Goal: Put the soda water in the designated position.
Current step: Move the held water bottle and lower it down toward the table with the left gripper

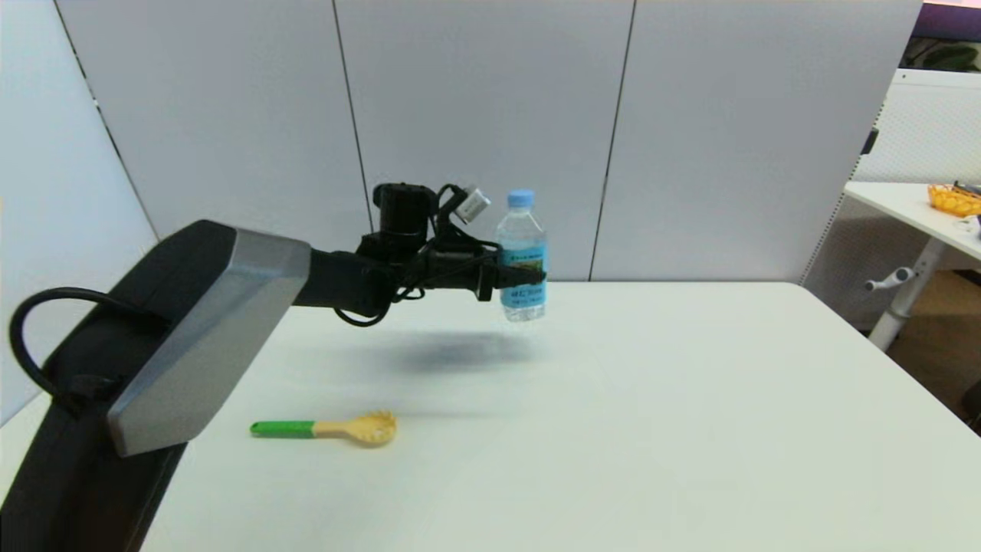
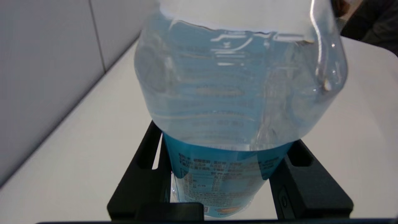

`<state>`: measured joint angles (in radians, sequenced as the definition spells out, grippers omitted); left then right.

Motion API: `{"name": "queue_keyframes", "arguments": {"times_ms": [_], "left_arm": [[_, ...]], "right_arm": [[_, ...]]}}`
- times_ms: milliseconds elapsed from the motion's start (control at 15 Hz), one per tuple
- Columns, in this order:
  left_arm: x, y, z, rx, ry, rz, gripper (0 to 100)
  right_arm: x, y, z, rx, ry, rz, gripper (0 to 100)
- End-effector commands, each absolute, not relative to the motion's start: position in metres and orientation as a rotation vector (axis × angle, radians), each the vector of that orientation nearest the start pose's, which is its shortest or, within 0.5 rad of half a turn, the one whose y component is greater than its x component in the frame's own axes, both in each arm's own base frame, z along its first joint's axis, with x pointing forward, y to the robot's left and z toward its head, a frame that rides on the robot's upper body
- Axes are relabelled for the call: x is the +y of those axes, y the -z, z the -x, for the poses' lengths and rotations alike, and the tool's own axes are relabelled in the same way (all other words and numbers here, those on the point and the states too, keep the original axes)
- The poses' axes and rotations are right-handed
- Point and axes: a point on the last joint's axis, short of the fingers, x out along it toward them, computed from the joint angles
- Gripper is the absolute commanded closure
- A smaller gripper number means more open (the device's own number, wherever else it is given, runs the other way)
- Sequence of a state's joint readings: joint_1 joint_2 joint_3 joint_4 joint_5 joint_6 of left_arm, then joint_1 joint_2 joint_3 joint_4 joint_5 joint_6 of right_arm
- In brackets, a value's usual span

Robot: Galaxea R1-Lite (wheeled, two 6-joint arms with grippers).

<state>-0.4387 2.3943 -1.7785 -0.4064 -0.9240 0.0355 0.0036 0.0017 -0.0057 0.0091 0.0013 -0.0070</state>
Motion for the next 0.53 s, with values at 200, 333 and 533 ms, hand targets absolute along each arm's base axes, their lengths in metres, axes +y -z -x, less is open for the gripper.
{"name": "queue_keyframes", "arguments": {"times_ms": [200, 333, 533], "left_arm": [[-0.149, -0.240, -0.383, 0.089, 1.168, -0.012, 100], [-0.125, -0.253, -0.361, 0.092, 1.015, -0.018, 100], [-0.077, -0.267, -0.325, 0.102, 0.799, -0.043, 100]], "right_arm": [[0.000, -0.076, 0.023, 0.008, -0.006, 0.008, 0], [0.000, -0.076, 0.023, 0.006, -0.006, 0.008, 0], [0.000, -0.076, 0.023, 0.006, -0.006, 0.008, 0]]}}
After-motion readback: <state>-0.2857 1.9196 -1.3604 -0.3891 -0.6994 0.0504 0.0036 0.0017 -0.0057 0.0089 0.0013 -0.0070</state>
